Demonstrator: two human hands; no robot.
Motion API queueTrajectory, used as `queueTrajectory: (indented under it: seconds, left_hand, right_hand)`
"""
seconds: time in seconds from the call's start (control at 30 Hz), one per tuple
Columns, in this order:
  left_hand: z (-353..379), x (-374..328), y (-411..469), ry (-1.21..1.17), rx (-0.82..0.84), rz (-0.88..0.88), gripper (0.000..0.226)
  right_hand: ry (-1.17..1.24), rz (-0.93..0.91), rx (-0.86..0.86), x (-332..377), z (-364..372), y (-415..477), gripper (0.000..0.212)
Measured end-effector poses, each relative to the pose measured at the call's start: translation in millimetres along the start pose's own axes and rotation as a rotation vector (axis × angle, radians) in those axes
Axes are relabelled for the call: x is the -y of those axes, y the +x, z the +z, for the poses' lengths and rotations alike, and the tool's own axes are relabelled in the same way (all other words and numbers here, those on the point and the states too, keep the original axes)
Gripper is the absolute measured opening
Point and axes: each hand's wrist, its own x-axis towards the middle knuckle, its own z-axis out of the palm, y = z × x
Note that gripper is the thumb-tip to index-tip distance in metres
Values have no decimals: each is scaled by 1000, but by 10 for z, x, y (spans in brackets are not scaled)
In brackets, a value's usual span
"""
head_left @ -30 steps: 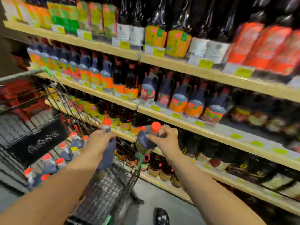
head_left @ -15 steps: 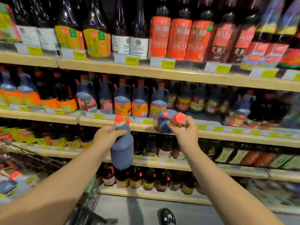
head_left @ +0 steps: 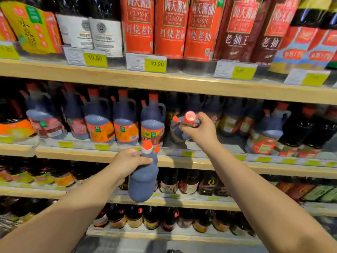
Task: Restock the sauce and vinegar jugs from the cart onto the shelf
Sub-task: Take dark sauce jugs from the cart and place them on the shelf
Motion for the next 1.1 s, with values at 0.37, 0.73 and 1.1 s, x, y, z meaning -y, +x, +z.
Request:
queueTrajectory:
  seconds: [0.37, 0.73, 1.1]
  left_hand:
    - [6, 38, 244, 21, 5, -18, 16]
    - [84, 96, 313, -2, 80, -91, 31]
    - [231, -437, 83, -275, 108, -349, 33]
  right_hand:
    - [195, 142, -50, -174, 425, 705, 38]
    - [103, 241, 123, -721, 628, 463, 96]
    - [-70, 61, -111, -645, 387, -211, 33]
